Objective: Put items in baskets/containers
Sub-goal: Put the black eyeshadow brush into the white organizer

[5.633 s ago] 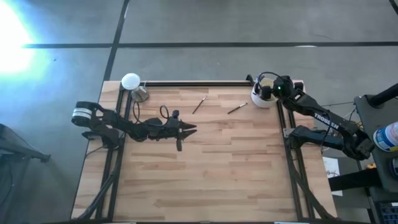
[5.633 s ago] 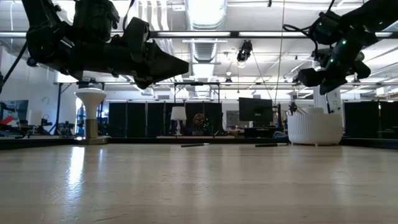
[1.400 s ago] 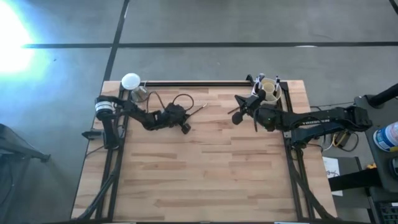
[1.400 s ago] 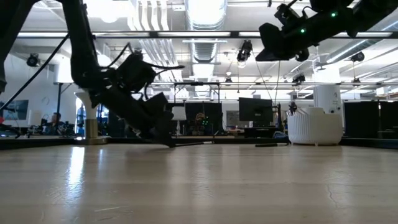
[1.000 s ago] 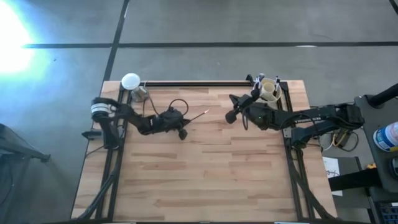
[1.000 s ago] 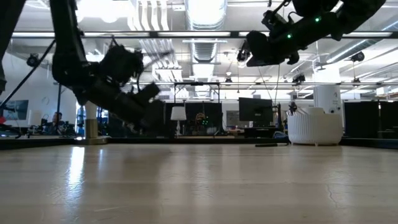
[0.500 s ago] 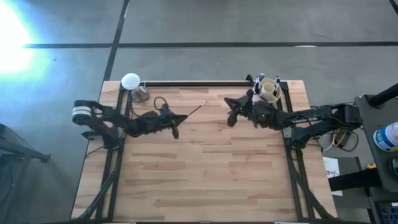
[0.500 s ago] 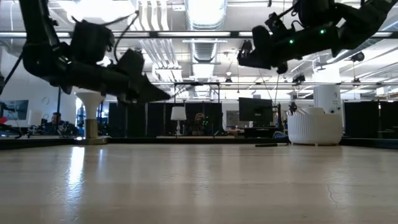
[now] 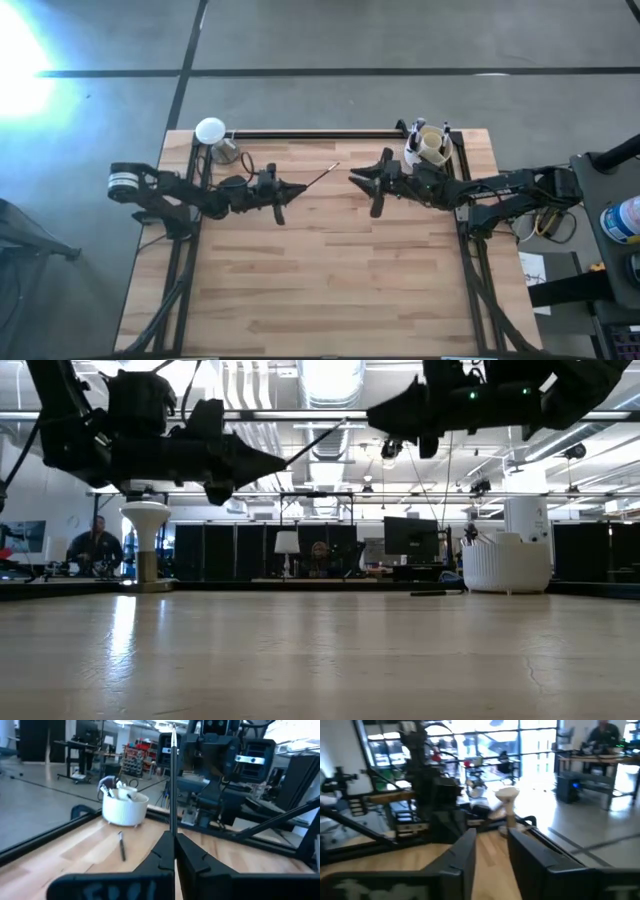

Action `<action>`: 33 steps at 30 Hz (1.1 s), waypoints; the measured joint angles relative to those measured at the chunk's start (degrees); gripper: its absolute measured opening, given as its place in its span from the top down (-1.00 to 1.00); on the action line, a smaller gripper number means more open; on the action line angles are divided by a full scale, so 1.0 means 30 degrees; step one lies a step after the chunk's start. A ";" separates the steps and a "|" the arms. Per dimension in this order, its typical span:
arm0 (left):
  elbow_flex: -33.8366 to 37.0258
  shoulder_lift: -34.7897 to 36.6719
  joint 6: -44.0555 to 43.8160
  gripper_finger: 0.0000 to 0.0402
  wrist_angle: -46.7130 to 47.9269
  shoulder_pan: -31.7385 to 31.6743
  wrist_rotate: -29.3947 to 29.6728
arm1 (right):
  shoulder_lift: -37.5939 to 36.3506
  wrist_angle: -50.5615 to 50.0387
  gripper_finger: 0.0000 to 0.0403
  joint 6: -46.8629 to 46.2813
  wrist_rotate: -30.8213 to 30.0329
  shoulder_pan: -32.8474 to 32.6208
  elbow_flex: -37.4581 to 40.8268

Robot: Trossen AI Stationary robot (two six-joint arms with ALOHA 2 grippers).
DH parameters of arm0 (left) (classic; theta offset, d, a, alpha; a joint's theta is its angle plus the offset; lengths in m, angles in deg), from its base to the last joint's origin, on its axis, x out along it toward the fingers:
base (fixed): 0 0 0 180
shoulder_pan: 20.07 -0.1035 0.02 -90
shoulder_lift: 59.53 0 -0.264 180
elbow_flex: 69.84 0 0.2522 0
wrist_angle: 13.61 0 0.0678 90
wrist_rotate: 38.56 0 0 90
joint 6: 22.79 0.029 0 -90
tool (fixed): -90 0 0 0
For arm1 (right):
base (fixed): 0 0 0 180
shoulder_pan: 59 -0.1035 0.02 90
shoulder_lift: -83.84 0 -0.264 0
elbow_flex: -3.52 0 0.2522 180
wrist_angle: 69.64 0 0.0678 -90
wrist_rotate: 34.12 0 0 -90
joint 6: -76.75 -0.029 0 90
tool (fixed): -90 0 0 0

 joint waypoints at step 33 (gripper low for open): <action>-0.2053 -0.0023 0.0704 1.00 0.0299 0.1051 -0.0744 | 0.5530 0.8410 0.29 -0.0547 0.0626 -0.0766 -0.2270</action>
